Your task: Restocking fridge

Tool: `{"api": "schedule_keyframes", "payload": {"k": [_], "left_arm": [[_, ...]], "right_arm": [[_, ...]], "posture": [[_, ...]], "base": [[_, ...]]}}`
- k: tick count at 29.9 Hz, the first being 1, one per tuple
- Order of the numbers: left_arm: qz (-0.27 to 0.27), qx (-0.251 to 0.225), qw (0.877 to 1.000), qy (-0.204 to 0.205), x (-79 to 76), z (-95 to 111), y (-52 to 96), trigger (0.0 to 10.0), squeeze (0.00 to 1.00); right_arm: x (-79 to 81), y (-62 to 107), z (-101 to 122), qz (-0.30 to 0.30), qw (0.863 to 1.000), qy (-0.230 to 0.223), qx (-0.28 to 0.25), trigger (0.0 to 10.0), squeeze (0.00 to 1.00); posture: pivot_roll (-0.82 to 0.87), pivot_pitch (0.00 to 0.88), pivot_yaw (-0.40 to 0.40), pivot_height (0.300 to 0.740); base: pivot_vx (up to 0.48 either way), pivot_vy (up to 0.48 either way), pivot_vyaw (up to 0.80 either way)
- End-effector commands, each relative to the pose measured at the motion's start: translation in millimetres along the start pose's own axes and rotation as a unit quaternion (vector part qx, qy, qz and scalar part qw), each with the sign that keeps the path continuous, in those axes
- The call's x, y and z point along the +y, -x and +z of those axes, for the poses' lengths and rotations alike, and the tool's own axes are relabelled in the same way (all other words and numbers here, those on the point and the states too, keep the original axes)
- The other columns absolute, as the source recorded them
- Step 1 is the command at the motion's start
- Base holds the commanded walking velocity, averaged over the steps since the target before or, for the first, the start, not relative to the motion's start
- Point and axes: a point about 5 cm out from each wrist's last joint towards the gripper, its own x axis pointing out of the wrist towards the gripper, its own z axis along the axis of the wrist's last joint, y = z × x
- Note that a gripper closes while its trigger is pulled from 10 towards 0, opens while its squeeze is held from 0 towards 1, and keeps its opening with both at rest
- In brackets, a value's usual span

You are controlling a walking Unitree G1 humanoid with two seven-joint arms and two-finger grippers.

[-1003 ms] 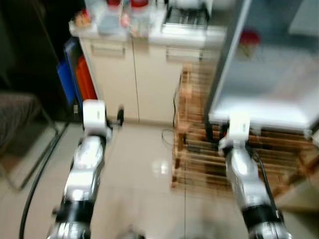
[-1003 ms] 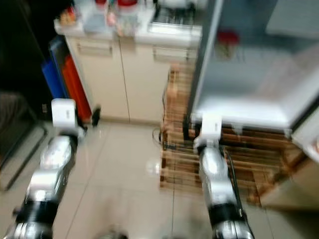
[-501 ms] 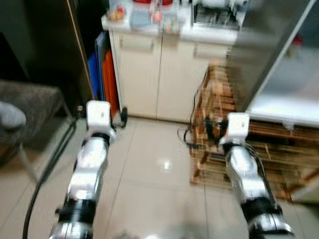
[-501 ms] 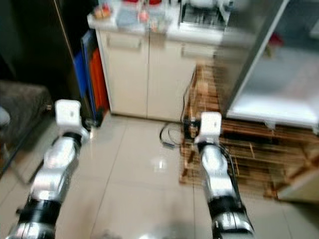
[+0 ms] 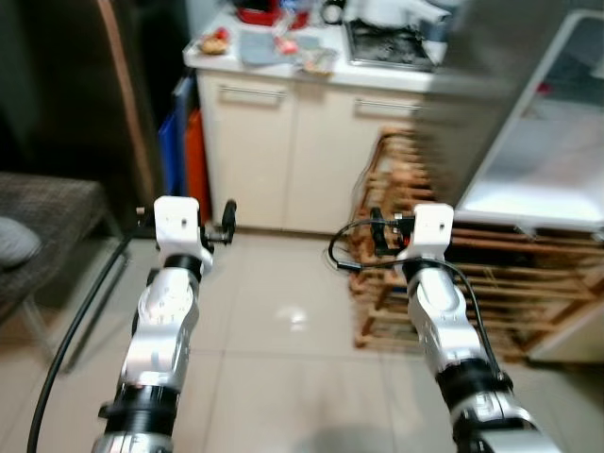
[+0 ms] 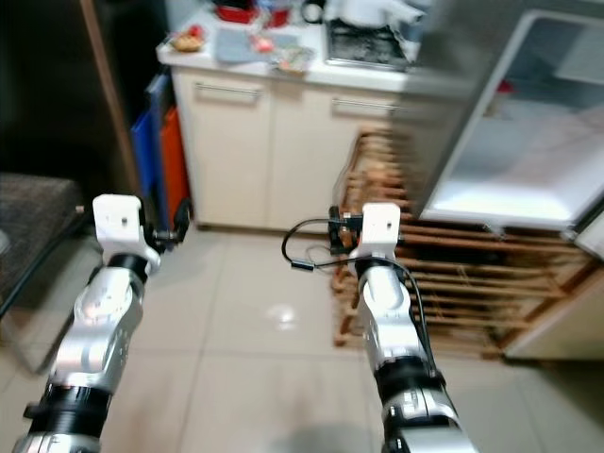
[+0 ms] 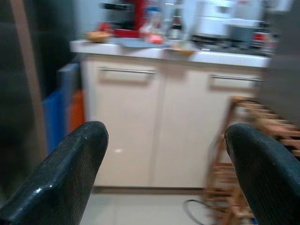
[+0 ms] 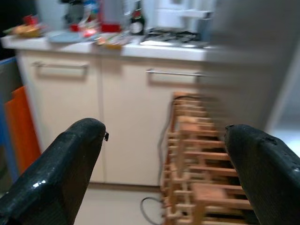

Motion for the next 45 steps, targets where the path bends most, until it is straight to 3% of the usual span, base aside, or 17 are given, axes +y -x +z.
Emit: {"api": "schedule_keyframes", "payload": {"k": [1,6,10,21,26,36,45], "left_arm": [[-0.016,-0.022,1.000,-0.004,-8.4,10,-3.2,10.0,0.00],[-0.027,-0.023,0.999,-0.006,-12.3,13,-7.5,10.0,0.00],[-0.027,-0.031,0.999,-0.008,-10.1,23,-16.7,10.0,0.00],[-0.012,-0.036,0.999,0.001,-3.5,31,-24.9,10.0,0.00],[-0.008,-0.040,0.999,0.014,-4.7,33,-29.1,10.0,0.00],[-0.020,-0.035,0.999,-0.010,-11.3,33,-33.8,10.0,0.00],[-0.016,-0.032,0.999,-0.013,-10.2,32,-35.0,10.0,0.00]], "right_arm": [[-3.8,-0.6,1,0.002,1.000,0.010,-0.005,10.0,0.00],[-5.1,-4.7,2,-0.007,1.000,0.005,-0.008,10.0,0.00],[2.9,-8.5,6,0.000,1.000,-0.008,-0.021,10.0,0.00],[18.2,-10.6,5,0.031,0.999,-0.008,-0.024,10.0,0.00],[16.0,-10.5,5,0.040,0.999,0.000,-0.025,10.0,0.00],[14.3,-9.1,4,0.039,0.999,-0.002,-0.026,10.0,0.00],[13.4,-7.0,1,0.038,0.999,0.003,-0.020,10.0,0.00]], "posture": [[-0.06,0.000,-0.045,0.740],[-0.06,0.000,-0.012,0.740],[-0.05,0.000,0.022,0.740],[-0.03,0.000,-0.015,0.740],[-0.04,0.000,-0.027,0.740],[-0.05,0.000,-0.021,0.740],[-0.06,0.000,-0.024,0.740]], "base": [[0.465,0.000,-0.79],[0.465,0.000,-0.32],[0.463,0.000,0.00],[0.364,0.252,0.00],[0.062,0.451,0.00],[0.000,0.468,0.00],[0.430,0.061,-0.42]]}}
